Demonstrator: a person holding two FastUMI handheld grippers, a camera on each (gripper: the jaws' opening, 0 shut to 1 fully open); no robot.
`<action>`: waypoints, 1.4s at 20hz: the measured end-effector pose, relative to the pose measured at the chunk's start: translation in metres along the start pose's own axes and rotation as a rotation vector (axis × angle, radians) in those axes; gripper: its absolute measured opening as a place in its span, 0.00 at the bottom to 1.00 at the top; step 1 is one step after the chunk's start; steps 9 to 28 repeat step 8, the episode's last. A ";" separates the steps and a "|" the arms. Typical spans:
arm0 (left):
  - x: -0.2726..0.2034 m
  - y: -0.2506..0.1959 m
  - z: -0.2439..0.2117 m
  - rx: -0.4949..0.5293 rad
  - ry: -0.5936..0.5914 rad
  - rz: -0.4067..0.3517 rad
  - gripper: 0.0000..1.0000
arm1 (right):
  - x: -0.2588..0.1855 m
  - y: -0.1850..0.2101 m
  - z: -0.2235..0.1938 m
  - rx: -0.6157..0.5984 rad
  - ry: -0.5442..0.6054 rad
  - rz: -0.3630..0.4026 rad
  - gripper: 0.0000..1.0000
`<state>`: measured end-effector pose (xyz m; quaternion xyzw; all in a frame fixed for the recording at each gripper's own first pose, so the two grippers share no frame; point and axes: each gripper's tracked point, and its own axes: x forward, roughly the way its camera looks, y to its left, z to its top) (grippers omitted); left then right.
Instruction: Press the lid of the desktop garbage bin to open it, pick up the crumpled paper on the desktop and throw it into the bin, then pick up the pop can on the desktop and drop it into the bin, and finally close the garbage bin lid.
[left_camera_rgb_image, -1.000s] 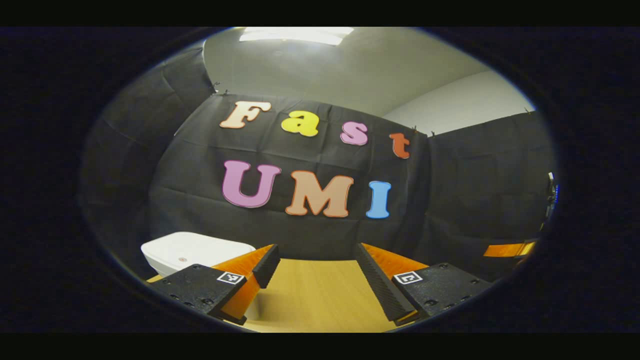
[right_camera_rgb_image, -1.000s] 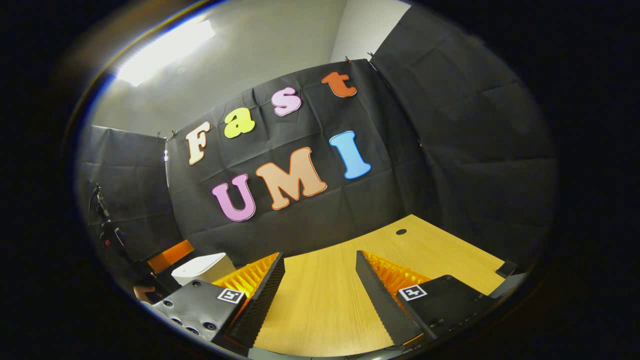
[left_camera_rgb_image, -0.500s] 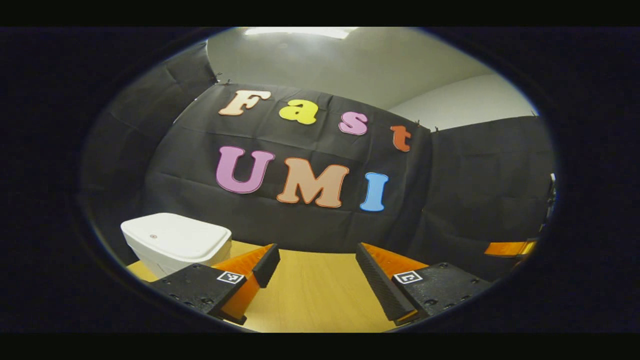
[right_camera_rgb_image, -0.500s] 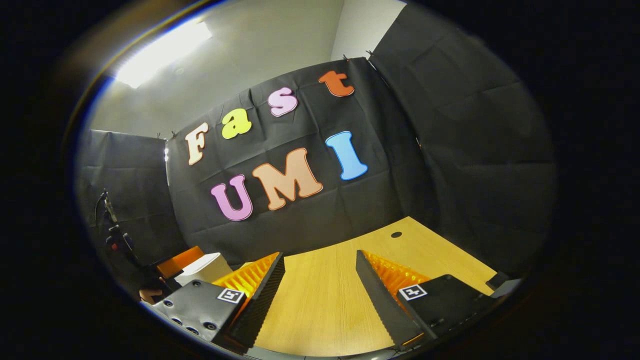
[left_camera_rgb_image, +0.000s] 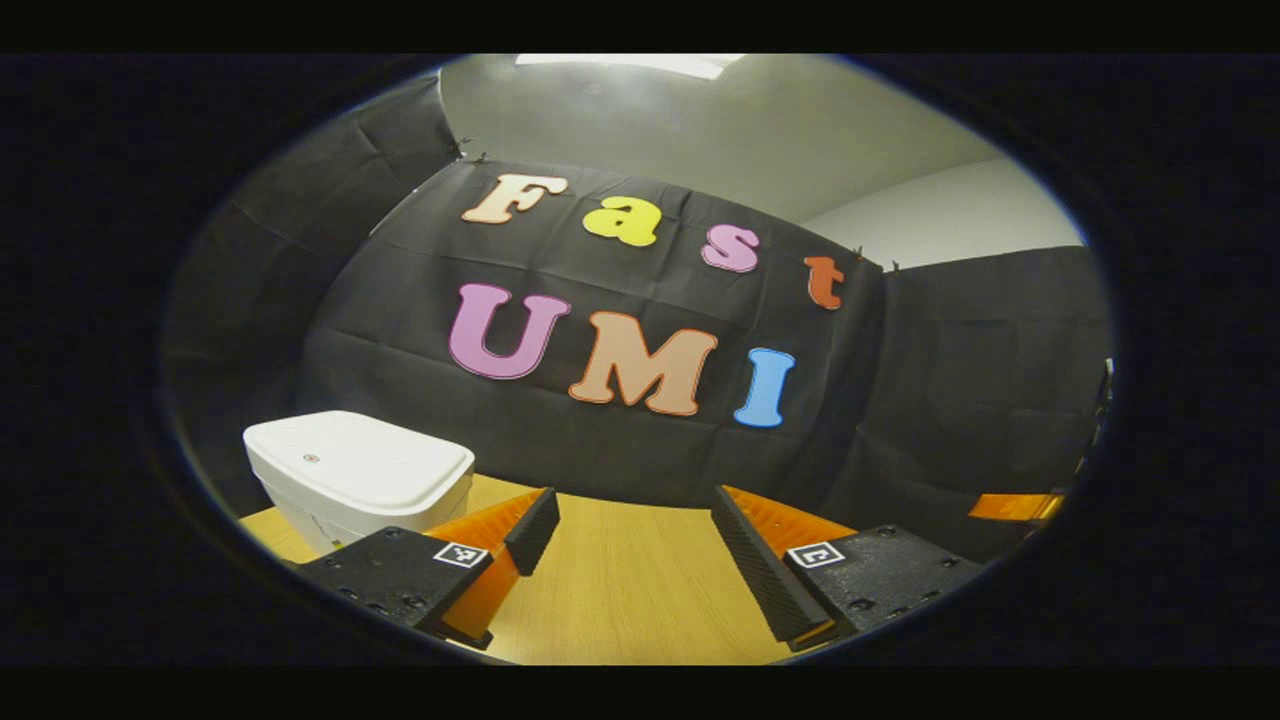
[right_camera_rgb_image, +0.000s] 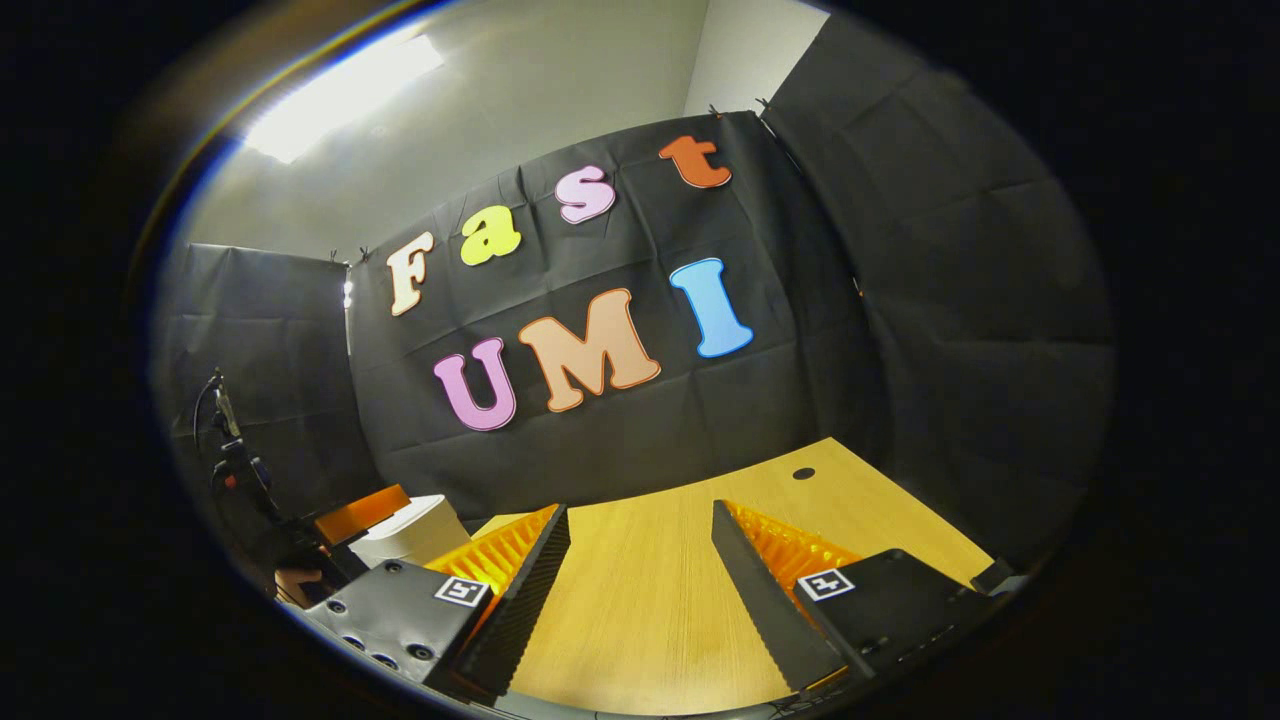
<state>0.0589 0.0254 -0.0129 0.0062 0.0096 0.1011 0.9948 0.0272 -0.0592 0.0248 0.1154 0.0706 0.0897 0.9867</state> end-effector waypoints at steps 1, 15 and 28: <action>0.001 0.002 -0.002 -0.006 0.004 0.005 0.92 | 0.000 -0.002 0.001 -0.003 0.000 -0.007 0.96; 0.006 0.005 -0.004 -0.003 0.013 0.011 0.92 | -0.004 -0.010 0.002 0.007 -0.006 -0.034 0.96; 0.006 0.005 -0.004 -0.003 0.013 0.011 0.92 | -0.004 -0.010 0.002 0.007 -0.006 -0.034 0.96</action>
